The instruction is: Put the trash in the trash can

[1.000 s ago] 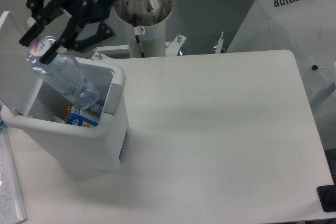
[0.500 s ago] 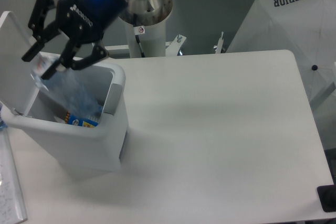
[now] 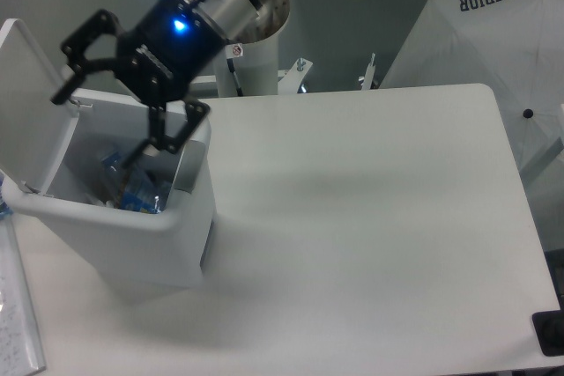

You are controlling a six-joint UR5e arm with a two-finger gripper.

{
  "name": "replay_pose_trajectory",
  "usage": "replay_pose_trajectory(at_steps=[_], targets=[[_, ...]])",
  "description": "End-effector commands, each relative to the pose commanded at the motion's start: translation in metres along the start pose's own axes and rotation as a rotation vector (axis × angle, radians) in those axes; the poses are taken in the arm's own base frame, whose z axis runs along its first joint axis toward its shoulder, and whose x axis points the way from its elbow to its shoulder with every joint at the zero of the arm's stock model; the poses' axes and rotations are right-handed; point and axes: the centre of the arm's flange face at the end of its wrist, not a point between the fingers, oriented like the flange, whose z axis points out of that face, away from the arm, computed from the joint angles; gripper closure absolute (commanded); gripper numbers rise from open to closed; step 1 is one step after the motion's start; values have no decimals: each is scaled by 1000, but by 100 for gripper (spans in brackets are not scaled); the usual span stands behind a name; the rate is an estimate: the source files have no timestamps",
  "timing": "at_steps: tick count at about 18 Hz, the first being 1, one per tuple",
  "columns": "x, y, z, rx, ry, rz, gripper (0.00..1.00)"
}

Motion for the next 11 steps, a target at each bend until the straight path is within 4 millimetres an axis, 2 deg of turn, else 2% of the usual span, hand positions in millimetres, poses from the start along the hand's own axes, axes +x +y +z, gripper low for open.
replay_pose_trajectory(at_steps=[4, 7, 11], targets=[[-68, 23, -31, -1, -101, -91, 0], [-113, 46, -31, -70, -195, -133, 0], [-154, 85, -27, -284, -385, -74, 0]])
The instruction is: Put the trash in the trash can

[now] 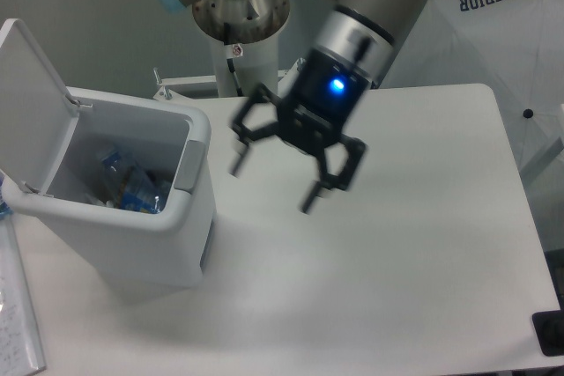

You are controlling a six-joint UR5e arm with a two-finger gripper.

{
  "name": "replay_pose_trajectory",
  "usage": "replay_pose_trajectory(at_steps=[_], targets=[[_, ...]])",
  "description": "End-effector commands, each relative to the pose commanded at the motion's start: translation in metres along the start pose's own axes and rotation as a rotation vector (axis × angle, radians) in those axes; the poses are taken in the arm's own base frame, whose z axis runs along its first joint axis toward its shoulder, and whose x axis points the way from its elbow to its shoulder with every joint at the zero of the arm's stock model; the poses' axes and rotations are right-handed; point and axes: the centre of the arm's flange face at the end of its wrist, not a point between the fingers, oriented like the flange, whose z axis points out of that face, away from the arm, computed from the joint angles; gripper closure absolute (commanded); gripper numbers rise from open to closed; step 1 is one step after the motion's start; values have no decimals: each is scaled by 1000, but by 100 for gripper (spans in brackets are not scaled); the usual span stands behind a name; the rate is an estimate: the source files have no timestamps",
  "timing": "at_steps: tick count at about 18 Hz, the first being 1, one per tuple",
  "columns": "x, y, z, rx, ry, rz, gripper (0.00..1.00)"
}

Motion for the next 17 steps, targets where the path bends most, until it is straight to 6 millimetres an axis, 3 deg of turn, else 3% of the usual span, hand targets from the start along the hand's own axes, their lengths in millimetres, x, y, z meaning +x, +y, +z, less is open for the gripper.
replay_pose_trajectory(at_steps=[4, 11, 17], targets=[[-21, 44, 15, -257, -208, 106, 0], [-49, 70, 27, -478, -280, 342, 0], [-53, 76, 26, -529, -267, 455, 0]])
